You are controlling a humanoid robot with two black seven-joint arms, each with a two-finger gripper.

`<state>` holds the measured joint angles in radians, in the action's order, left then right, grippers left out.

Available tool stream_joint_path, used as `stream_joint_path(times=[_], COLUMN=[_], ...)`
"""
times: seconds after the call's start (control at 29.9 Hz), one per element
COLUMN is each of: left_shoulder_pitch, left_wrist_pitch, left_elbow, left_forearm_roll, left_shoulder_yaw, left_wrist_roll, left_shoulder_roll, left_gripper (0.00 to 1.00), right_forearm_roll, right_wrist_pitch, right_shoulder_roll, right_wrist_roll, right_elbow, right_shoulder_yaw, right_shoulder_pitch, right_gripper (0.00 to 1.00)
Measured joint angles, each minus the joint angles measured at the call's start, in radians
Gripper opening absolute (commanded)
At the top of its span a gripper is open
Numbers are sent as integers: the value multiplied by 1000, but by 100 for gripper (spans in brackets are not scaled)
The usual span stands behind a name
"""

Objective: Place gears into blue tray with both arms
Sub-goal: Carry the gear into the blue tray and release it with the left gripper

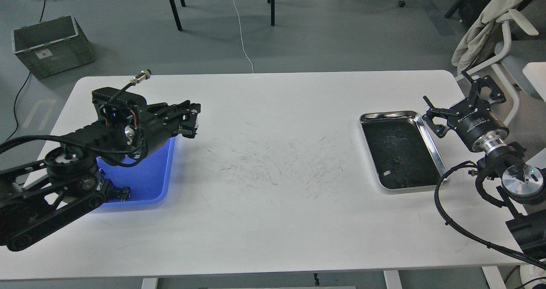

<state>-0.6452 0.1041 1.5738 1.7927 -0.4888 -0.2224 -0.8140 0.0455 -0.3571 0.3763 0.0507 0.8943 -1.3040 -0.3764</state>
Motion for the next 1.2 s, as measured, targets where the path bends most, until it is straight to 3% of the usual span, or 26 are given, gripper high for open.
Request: stream_joint_path(times=[0.13, 0.33, 0.57, 0.94, 1.07, 1.2], left_shoulder_pitch=[18, 113, 183, 202, 202, 202], left_wrist_pitch=[-15, -84, -106, -130, -138, -140], left_elbow=[-3, -86, -249, -448, -473, -477], left_forearm_roll=[-18, -91, -104, -105, -105, -105], left_shoulder_yaw=[-2, 7, 7, 6, 9, 10], left_wrist_roll=[45, 82, 145, 170, 170, 170], left_shoulder_roll=[-80, -86, -9, 122, 139, 142], left_gripper=[8, 9, 9, 12, 20, 37], right_forearm_roll=[1, 1, 1, 2, 2, 2], right_wrist_pitch=[1, 1, 2, 0, 0, 1], right_shoulder_roll=[0, 0, 1, 8, 8, 10], right_wrist_roll=[0, 0, 0, 0, 1, 1], right_elbow=[0, -1, -1, -3, -3, -3], right_shoulder_yaw=[0, 0, 2, 5, 11, 12], right_shoulder_pitch=[-7, -9, -9, -7, -7, -7], right_gripper=[96, 96, 96, 96, 96, 96])
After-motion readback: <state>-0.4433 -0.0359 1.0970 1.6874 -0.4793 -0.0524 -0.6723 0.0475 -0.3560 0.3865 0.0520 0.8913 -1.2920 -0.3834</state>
